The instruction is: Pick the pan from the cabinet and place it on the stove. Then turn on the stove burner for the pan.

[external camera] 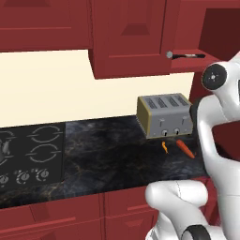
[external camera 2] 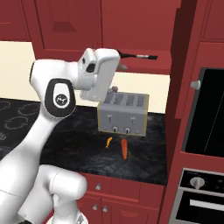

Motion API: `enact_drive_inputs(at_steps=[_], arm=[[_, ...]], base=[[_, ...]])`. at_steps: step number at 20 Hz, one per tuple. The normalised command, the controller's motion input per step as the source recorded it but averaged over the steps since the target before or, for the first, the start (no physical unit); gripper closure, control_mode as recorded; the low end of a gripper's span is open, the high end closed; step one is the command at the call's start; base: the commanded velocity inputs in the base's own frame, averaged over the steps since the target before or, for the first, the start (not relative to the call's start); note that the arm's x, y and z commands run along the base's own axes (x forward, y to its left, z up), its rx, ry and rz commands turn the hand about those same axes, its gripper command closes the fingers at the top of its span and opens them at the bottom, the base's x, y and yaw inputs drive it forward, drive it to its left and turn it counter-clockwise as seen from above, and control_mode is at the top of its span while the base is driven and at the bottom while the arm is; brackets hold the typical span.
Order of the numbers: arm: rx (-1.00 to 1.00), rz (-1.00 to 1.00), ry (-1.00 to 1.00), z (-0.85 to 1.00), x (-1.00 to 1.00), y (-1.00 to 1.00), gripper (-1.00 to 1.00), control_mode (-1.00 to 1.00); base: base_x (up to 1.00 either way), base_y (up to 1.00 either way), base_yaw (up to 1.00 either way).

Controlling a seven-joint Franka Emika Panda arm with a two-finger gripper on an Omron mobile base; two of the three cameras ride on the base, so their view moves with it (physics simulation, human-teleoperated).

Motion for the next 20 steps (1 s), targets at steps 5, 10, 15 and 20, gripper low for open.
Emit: enact_drive_inputs(at_steps=[5, 10, 15, 20], arm=[[0.12, 0.19, -0.41, -0.05, -0.06, 0.85, -1.00, -1.00], [0.16, 0.21, -0.34, 0.00, 0.00, 0.85, -1.00, -1.00], [0.20, 0.17, -0.19, 0.00, 0.08, 0.78, -1.00, -1.00], [0.25, 0.22, -0.03, 0.09, 0.30, 0.19, -1.00, -1.00]], base=[[0.00, 0.00, 0.00], [0.00, 0.00, 0.00], [0.00, 0.00, 0.00], [0.00, 0.00, 0.00]])
